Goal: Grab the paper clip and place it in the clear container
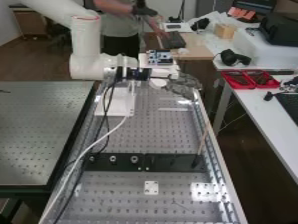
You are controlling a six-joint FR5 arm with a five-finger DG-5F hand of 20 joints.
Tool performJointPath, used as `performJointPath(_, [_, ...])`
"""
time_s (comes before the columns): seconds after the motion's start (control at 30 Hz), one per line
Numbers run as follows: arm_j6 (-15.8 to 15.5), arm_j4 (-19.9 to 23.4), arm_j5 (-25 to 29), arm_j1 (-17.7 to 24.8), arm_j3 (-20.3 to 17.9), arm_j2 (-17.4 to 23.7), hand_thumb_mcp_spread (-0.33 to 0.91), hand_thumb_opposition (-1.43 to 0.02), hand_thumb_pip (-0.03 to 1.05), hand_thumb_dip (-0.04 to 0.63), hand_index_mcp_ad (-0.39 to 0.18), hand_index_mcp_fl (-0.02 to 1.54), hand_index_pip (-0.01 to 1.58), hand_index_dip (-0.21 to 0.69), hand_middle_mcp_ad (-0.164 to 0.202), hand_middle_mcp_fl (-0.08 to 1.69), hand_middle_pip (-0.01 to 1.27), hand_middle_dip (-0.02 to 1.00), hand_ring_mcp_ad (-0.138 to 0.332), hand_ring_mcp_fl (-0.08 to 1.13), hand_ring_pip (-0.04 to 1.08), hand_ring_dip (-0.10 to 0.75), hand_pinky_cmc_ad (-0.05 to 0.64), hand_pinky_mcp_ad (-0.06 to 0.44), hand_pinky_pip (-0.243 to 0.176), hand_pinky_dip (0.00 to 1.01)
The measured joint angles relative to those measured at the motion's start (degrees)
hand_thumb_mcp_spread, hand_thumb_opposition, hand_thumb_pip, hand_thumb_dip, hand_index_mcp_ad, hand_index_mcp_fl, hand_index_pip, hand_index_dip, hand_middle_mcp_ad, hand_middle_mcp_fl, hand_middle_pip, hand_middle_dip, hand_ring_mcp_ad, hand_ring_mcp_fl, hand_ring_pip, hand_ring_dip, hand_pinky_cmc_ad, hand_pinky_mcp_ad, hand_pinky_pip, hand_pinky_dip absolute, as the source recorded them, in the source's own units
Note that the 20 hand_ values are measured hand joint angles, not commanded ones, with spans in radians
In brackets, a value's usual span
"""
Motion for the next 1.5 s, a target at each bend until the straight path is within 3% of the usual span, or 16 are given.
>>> performJointPath(0.17, [0.1,1.2,1.4,-1.5,-4.1,6.2,0.42,-0.82,0.55,0.283,-0.141,0.34,0.84,0.089,0.010,0.18,0.12,0.20,0.073,0.06,0.11,0.120,0.328,0.297,0.002,0.35])
performJointPath(0.57, [-0.5,0.5,6.8,-4.7,-12.7,18.1,0.40,-0.82,0.52,0.286,-0.124,0.46,0.42,0.113,0.012,0.18,0.12,0.20,0.087,0.05,0.11,0.122,0.325,0.297,-0.010,0.36])
performJointPath(0.93, [-2.5,-0.6,6.2,-5.9,-13.5,20.1,0.41,-0.80,0.50,0.286,-0.126,0.49,0.31,0.188,0.009,0.20,0.12,0.20,0.087,0.05,0.11,0.122,0.328,0.297,-0.010,0.36])
performJointPath(1.5, [-4.3,0.1,3.4,-7.2,-13.5,20.8,0.40,-0.80,0.49,0.283,-0.126,0.51,0.23,0.209,0.009,0.21,0.12,0.20,0.087,0.03,0.11,0.119,0.347,0.297,-0.010,0.36])
